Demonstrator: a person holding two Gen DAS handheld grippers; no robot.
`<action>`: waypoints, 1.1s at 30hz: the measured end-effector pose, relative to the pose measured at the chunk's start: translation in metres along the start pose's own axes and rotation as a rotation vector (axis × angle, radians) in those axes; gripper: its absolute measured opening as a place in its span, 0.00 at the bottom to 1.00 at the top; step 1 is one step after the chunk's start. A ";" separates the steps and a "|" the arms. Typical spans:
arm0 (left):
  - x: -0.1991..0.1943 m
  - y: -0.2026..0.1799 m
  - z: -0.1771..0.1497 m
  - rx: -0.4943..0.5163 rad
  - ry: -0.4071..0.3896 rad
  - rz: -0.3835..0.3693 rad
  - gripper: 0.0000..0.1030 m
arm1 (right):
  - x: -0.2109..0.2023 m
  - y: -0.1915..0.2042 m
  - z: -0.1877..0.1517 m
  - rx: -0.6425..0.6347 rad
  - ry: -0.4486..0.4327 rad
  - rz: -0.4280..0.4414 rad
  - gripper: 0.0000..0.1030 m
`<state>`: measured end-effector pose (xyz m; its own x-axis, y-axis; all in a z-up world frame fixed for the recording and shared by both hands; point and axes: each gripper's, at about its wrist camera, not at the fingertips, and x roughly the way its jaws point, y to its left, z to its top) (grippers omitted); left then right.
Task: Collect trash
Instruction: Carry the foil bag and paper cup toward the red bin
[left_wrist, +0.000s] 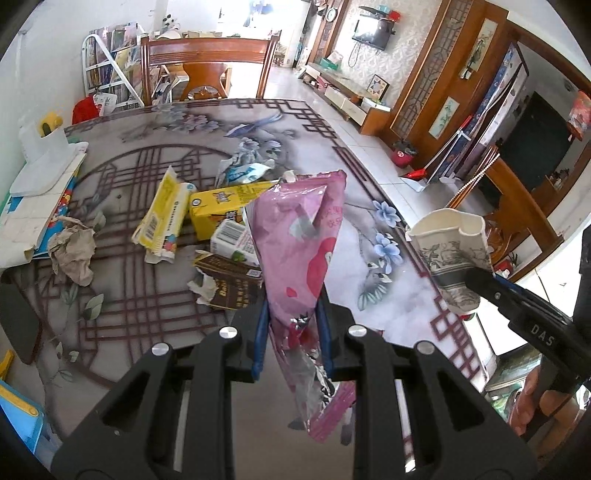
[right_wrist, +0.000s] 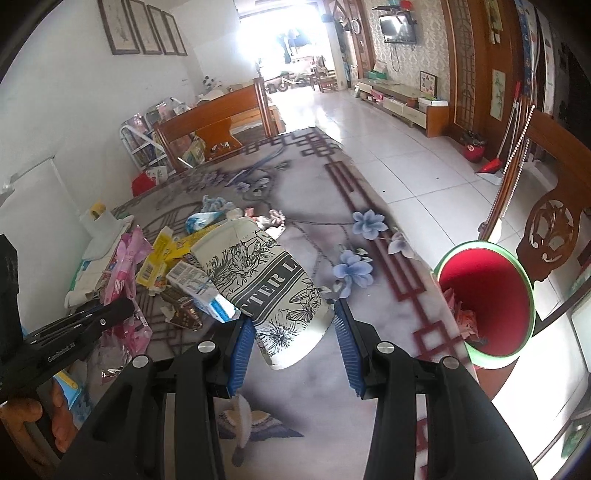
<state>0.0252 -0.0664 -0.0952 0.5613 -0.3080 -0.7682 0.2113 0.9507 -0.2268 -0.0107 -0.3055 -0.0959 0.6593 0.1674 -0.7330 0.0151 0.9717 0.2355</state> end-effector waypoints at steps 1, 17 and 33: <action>0.000 -0.003 0.000 0.002 0.000 0.001 0.22 | 0.000 -0.003 0.001 0.004 0.000 0.000 0.39; 0.013 -0.039 0.009 0.023 0.000 -0.005 0.22 | -0.001 -0.040 0.006 0.027 0.008 -0.003 0.39; 0.042 -0.085 0.013 0.039 0.035 -0.005 0.22 | 0.002 -0.086 0.018 0.027 0.028 0.006 0.39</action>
<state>0.0406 -0.1606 -0.1004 0.5319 -0.3108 -0.7877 0.2451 0.9469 -0.2081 0.0027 -0.3918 -0.1059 0.6379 0.1778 -0.7493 0.0324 0.9659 0.2568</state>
